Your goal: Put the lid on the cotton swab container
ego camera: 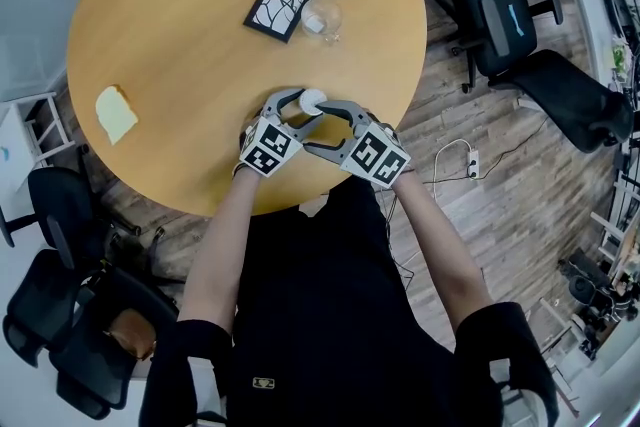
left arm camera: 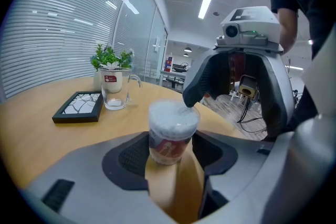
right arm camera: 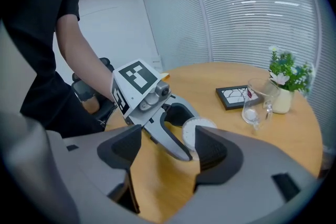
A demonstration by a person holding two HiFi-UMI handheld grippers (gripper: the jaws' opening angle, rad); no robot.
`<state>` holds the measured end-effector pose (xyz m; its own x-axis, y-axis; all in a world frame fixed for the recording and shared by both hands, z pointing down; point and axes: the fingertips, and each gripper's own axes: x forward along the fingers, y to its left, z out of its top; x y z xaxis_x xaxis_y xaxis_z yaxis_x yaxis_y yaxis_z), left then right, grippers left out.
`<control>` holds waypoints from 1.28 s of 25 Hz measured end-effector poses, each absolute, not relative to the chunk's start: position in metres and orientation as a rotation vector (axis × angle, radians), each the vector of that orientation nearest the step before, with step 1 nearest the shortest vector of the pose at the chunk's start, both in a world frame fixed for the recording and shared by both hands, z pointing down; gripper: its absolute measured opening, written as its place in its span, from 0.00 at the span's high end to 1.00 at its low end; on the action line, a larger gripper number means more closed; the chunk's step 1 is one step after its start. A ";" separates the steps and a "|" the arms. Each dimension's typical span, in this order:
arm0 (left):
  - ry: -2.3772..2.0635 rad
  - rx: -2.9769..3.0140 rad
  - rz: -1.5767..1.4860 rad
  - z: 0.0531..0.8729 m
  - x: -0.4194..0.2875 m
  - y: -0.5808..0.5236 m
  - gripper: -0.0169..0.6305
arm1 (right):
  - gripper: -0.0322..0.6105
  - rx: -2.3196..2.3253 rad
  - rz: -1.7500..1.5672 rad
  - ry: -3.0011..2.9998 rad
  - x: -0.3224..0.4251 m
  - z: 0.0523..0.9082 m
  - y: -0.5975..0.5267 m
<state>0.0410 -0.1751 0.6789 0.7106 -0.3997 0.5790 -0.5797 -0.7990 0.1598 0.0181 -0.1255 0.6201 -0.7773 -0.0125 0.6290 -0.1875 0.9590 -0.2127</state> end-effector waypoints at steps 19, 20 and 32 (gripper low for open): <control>-0.685 2.552 0.794 0.683 0.046 -0.170 0.51 | 0.52 0.561 0.582 -2.524 0.055 0.610 -0.153; -0.682 2.533 0.780 0.684 0.046 -0.169 0.49 | 0.52 0.562 0.588 -2.526 0.055 0.609 -0.153; -0.902 2.422 0.717 0.653 -0.006 -0.150 0.47 | 0.81 0.630 0.556 -2.519 0.068 0.604 -0.151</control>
<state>-0.0055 -0.1496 0.6535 0.6501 -0.4576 0.6066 -0.6945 -0.6818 0.2299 0.0679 -0.1507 0.6039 -0.7783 -0.3261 0.5366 -0.5216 0.8115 -0.2634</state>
